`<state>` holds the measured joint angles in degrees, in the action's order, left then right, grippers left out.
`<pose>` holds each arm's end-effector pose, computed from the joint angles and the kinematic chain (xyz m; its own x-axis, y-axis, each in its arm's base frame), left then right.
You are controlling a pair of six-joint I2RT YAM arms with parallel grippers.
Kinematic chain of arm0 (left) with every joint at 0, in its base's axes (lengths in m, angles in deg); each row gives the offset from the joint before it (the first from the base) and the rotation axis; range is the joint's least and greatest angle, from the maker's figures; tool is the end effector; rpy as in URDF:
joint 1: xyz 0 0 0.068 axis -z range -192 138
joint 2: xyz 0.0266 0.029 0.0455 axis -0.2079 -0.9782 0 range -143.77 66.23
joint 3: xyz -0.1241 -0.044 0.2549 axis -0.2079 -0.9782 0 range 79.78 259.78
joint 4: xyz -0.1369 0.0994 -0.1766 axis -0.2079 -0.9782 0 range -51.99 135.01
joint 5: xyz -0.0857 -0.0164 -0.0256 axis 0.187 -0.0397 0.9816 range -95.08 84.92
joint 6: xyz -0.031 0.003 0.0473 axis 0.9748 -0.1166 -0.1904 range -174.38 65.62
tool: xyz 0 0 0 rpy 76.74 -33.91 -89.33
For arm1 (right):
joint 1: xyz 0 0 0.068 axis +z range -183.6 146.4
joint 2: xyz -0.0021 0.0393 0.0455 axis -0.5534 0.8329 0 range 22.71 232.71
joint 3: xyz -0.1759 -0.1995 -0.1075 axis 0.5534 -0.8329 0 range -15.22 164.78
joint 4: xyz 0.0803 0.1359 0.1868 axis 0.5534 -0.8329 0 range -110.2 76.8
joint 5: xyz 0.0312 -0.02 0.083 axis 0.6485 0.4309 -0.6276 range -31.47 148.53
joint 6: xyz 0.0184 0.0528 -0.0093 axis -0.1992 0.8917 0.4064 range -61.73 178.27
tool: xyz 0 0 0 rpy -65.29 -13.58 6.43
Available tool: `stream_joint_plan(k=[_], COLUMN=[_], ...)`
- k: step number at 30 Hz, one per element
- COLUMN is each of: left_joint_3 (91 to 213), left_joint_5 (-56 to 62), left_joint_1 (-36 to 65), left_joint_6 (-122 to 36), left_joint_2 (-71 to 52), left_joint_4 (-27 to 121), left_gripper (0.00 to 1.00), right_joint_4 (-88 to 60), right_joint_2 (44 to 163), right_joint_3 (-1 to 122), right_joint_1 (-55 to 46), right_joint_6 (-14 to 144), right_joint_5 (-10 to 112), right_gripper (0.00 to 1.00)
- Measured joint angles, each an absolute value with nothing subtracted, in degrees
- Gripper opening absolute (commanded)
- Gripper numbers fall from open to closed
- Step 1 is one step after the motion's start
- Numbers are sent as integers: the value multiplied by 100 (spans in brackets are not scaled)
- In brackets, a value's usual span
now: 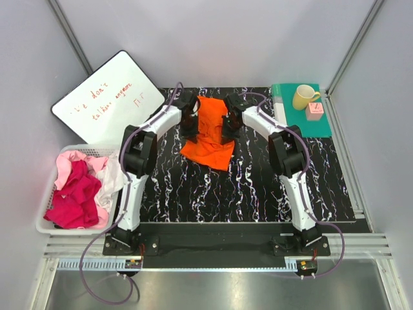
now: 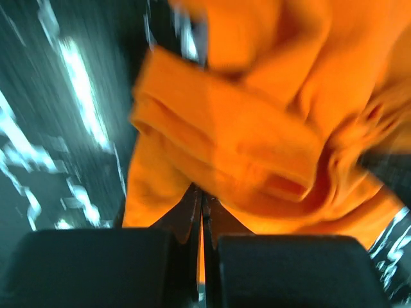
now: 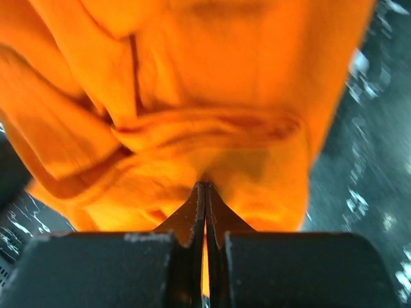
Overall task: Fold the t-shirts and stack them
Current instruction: Fold the tshirt
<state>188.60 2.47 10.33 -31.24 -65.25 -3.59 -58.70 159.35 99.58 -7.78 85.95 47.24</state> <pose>0.4359 -0.1847 0.1828 -0.9689 -0.0232 -0.2465 0.0380 0.9698 -0.2408 0.4457 0.2242 0.1718 -0.9656 0.0389 -0.2573 -0.0525 0.9393 0.3391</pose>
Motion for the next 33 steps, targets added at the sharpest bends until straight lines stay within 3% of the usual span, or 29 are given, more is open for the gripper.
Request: stream_joint_plan(k=[17, 19, 20, 26, 29, 33], left_joint_3=[19544, 19520, 19458, 18440, 17865, 17413], left_joint_5=[256, 258, 256, 374, 501, 721], left_joint_1=[773, 773, 773, 631, 379, -29], left_joint_6=[-3085, -3089, -3105, -3260, -3288, -3299], left_joint_2=[-6825, -6821, -6799, -6071, -5391, -4648], left_joint_4=[-245, -210, -168, -90, -5, 105], left_gripper=[1, 11, 25, 69, 72, 73], right_joint_4=[-5946, -5955, -5938, -5680, -5334, -4851], right_joint_2=[14866, 14809, 14776, 14138, 13642, 13279], right_joint_3=[9145, 9056, 8988, 8066, 7405, 6798], right_joint_1=[-870, -870, -883, -1145, -1523, -1936], right_joint_6=[8508, 8508, 8508, 8698, 8938, 9242], right_joint_5=[4840, 4838, 4832, 4379, 3977, 3485], right_gripper=[0, 0, 6, 20, 28, 28])
